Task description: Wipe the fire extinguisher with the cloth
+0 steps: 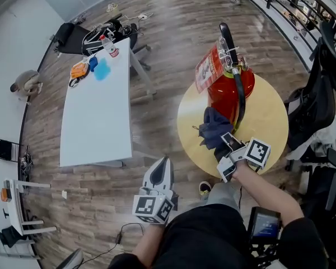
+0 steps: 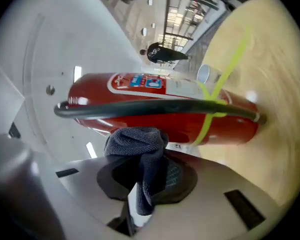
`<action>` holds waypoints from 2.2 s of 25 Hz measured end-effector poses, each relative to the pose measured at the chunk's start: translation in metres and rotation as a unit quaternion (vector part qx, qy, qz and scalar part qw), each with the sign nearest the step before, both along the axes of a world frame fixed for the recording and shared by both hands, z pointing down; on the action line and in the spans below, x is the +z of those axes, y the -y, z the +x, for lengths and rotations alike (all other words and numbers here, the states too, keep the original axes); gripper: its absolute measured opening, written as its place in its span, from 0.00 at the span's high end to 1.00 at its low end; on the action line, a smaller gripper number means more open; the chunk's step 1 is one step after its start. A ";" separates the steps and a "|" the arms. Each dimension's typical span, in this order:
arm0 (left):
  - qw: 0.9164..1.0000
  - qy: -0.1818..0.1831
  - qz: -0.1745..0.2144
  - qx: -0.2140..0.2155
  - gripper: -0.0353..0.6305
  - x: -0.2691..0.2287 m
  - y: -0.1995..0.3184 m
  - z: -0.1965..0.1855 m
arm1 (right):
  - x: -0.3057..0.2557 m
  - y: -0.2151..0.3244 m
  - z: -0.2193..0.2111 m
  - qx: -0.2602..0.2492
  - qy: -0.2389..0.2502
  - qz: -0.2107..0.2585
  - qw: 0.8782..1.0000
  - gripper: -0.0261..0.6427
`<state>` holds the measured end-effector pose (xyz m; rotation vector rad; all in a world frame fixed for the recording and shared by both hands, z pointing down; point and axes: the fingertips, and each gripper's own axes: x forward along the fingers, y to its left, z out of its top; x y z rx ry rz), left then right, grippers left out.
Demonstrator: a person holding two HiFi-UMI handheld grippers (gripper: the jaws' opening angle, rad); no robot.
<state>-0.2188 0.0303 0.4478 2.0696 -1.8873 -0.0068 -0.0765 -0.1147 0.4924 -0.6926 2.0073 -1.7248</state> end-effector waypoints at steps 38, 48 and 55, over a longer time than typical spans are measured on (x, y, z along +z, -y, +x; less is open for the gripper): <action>1.000 0.004 -0.029 -0.005 0.91 0.012 -0.012 -0.004 | 0.187 0.002 0.039 0.059 -0.059 -0.161 0.983 0.86; 0.999 0.007 -0.043 -0.026 0.91 0.011 -0.026 -0.018 | 0.160 0.022 -0.047 0.092 0.006 -0.169 0.981 0.86; 0.999 0.004 -0.027 -0.045 0.91 0.004 -0.032 -0.033 | -0.010 0.027 -0.058 0.093 0.170 -0.060 0.979 0.86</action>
